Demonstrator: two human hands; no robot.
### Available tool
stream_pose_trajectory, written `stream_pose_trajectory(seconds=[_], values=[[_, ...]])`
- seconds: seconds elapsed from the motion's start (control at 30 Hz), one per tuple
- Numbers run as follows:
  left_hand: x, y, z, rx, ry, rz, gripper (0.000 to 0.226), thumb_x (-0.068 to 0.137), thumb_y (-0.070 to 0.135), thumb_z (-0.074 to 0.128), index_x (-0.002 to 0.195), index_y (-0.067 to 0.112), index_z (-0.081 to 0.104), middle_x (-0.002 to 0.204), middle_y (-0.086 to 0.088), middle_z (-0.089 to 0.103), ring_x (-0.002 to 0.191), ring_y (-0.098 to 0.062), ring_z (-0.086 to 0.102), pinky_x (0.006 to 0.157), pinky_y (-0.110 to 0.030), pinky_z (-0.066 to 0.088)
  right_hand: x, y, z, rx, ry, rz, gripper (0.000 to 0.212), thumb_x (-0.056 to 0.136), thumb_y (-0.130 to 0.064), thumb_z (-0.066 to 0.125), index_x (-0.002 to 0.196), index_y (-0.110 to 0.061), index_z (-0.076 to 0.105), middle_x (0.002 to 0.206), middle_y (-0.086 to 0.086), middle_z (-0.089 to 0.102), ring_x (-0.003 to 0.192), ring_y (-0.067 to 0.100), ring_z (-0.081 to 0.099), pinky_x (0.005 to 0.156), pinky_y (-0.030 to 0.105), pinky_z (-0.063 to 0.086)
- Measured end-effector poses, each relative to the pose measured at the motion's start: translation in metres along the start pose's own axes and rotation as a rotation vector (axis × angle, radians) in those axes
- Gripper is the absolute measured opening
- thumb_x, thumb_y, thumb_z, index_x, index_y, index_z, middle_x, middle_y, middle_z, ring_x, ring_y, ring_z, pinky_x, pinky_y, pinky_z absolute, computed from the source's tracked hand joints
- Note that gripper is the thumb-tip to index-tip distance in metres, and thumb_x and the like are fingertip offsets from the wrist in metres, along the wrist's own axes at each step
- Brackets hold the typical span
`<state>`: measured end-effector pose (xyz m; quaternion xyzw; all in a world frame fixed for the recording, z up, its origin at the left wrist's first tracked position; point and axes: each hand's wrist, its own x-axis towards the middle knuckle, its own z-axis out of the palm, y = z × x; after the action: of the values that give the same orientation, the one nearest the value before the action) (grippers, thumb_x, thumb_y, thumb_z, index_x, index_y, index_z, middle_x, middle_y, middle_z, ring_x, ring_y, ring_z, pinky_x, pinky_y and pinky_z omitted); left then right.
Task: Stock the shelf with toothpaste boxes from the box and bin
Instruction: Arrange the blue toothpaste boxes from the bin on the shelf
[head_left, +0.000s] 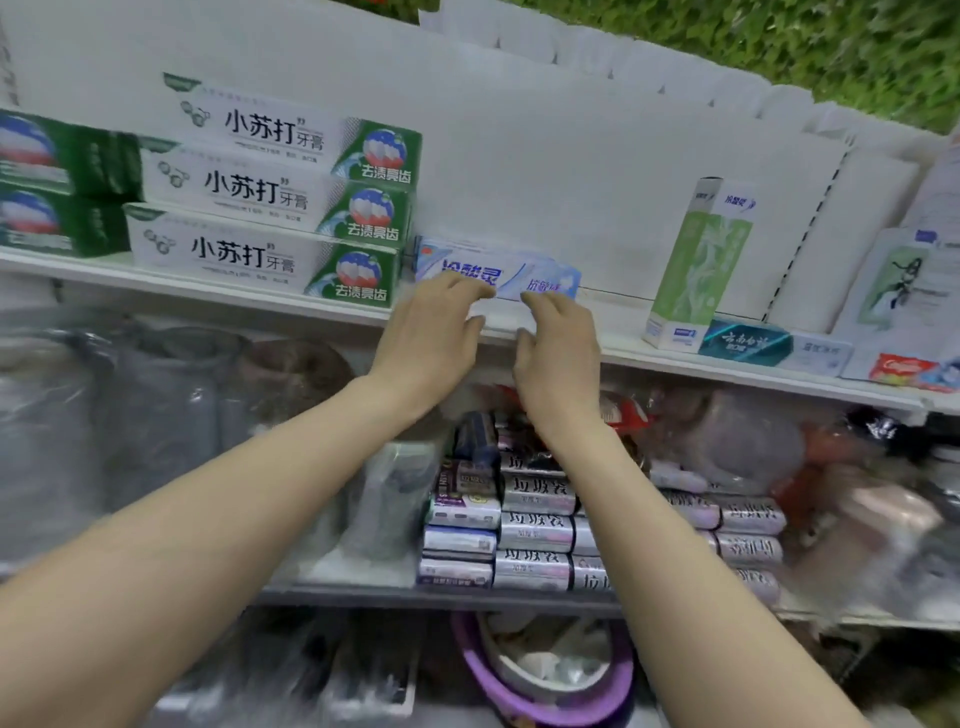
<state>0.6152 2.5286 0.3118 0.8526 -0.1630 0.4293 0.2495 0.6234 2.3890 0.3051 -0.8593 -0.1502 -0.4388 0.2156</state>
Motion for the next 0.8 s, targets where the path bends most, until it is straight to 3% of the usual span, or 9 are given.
stream_pose_trajectory(seconds=[0.1, 0.27, 0.47, 0.57, 0.8], values=[[-0.038, -0.005, -0.005, -0.024, 0.018, 0.006, 0.028, 0.086, 0.011, 0.060, 0.113, 0.017, 0.066, 0.112, -0.003, 0.065, 0.104, -0.027, 0.059, 0.088, -0.036, 0.044, -0.042, -0.008, 0.008, 0.019, 0.082, -0.019, 0.039, 0.081, 0.002, 0.058, 0.119, -0.004, 0.066, 0.116, 0.015, 0.064, 0.108, 0.035, 0.054, 0.097, 0.035, 0.037], [-0.115, -0.029, 0.000, -0.049, -0.031, -0.033, 0.026, 0.085, 0.010, 0.059, 0.109, 0.018, 0.068, 0.108, 0.001, 0.065, 0.099, -0.022, 0.060, 0.086, -0.033, 0.046, -0.124, -0.014, 0.037, 0.028, 0.038, -0.032, 0.033, 0.086, 0.002, 0.057, 0.116, -0.005, 0.067, 0.114, 0.011, 0.065, 0.108, 0.030, 0.054, 0.097, 0.037, 0.043], [-0.219, -0.075, 0.020, -0.029, -0.196, -0.178, 0.024, 0.088, 0.015, 0.056, 0.108, 0.016, 0.067, 0.107, -0.003, 0.065, 0.099, -0.028, 0.061, 0.082, -0.041, 0.049, -0.232, -0.017, 0.091, 0.082, -0.205, -0.013, 0.041, 0.084, -0.001, 0.051, 0.122, -0.008, 0.063, 0.117, 0.011, 0.062, 0.108, 0.033, 0.053, 0.098, 0.039, 0.041], [-0.268, -0.094, 0.030, -0.016, -0.267, -0.273, 0.024, 0.087, 0.012, 0.056, 0.109, 0.016, 0.067, 0.106, -0.004, 0.065, 0.099, -0.028, 0.060, 0.085, -0.037, 0.045, -0.281, -0.017, 0.110, 0.119, -0.313, -0.015, 0.042, 0.085, -0.003, 0.046, 0.123, -0.008, 0.062, 0.116, 0.012, 0.062, 0.105, 0.035, 0.054, 0.095, 0.043, 0.043], [-0.402, -0.128, 0.069, 0.019, -0.430, -0.544, 0.024, 0.088, 0.016, 0.055, 0.110, 0.019, 0.066, 0.105, -0.002, 0.064, 0.096, -0.028, 0.061, 0.082, -0.040, 0.049, -0.405, 0.000, 0.152, 0.205, -0.597, 0.065, 0.046, 0.082, 0.007, 0.053, 0.124, -0.008, 0.062, 0.116, 0.009, 0.062, 0.106, 0.030, 0.053, 0.096, 0.041, 0.044]])
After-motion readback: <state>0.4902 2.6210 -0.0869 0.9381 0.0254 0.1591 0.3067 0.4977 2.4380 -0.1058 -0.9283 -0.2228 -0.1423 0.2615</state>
